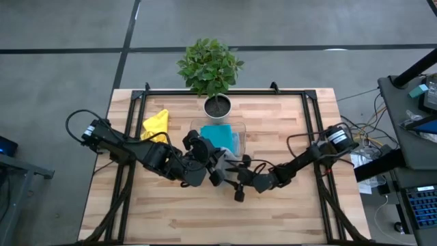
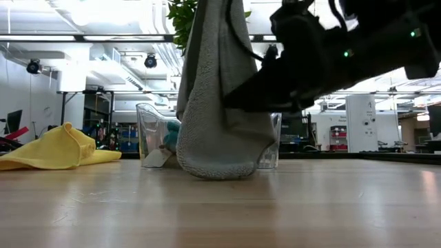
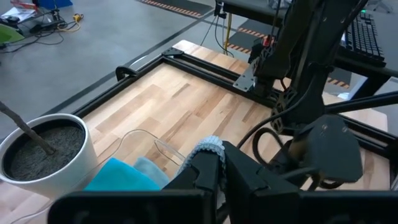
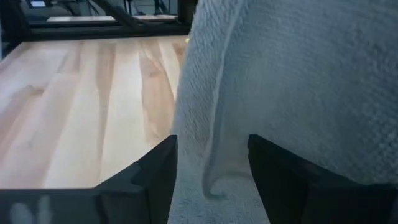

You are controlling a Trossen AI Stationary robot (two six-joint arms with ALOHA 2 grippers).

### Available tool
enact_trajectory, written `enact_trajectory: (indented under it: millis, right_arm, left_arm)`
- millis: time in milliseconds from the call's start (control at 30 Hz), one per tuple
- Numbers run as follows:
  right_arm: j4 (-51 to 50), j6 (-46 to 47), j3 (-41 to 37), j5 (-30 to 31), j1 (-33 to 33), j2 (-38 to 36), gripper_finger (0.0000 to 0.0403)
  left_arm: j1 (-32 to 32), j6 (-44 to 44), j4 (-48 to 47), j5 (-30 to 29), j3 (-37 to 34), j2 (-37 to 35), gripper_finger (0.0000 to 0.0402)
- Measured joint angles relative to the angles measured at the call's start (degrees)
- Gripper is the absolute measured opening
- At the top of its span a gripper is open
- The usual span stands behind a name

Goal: Fold microfiber towels
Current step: Fold the gray microfiber cloth

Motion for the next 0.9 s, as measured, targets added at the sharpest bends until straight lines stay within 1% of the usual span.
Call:
enact_trajectory:
  millis: [67, 133, 200, 333, 367, 500, 567, 633, 733, 833, 900]
  right_arm:
    - [0.0, 0.0, 0.7, 0.2, -0.1, 0.8, 0.0180]
    - [0.4, -0.4, 1.4, 0.3, 0.0, 1.1, 0.0157]
    - [0.2, -0.8, 1.6, 0.4, 0.1, 1.1, 0.0122]
    - [0.1, -1.4, 1.6, 0.5, 0.1, 1.1, 0.0036]
    - [0.1, -1.9, 1.6, 0.5, 0.1, 1.1, 0.0022]
    - [-0.7, -3.8, 1.5, 1.3, 1.3, 0.0, 0.0011]
    - [-2.6, -6.0, 1.5, 1.3, 2.5, -2.1, 0.0009]
    - [-7.0, -7.8, 1.5, 1.3, 4.0, -5.4, 0.0009]
    - [-18.1, -9.0, 1.5, 1.3, 6.5, -12.7, 0.0009]
    - [-30.3, -9.2, 1.5, 1.2, 9.2, -21.5, 0.0009]
    - [-39.1, -8.5, 2.1, -1.0, 10.6, -27.7, 0.0009]
  left_arm:
    - [0.0, 0.6, 0.0, 0.0, 0.0, 0.0, 0.0000]
    - [0.0, 0.9, 0.0, 0.0, 0.0, 0.0, 0.0000]
    - [0.0, 1.0, 0.0, 0.0, 0.0, 0.0, 0.0000]
    - [0.0, 1.1, 0.0, 0.0, 0.0, 0.0, 0.0000]
    - [0.0, 1.1, 0.0, 0.0, 0.0, 0.0, 0.0000]
    - [0.0, 1.1, 0.0, 0.1, 0.0, 0.0, 0.0000]
    - [-0.2, 1.1, 0.0, 0.9, 0.0, 0.0, 0.0000]
    - [-0.4, 1.1, -0.1, 1.9, 0.0, 0.0, 0.0000]
    - [-0.8, 1.1, -0.2, 6.4, 0.0, -0.6, 0.0000]
    - [-1.2, 1.0, -0.5, 13.1, 0.0, -1.4, 0.0000]
    - [-1.2, 0.9, -0.6, 17.4, 0.0, -1.6, 0.0000]
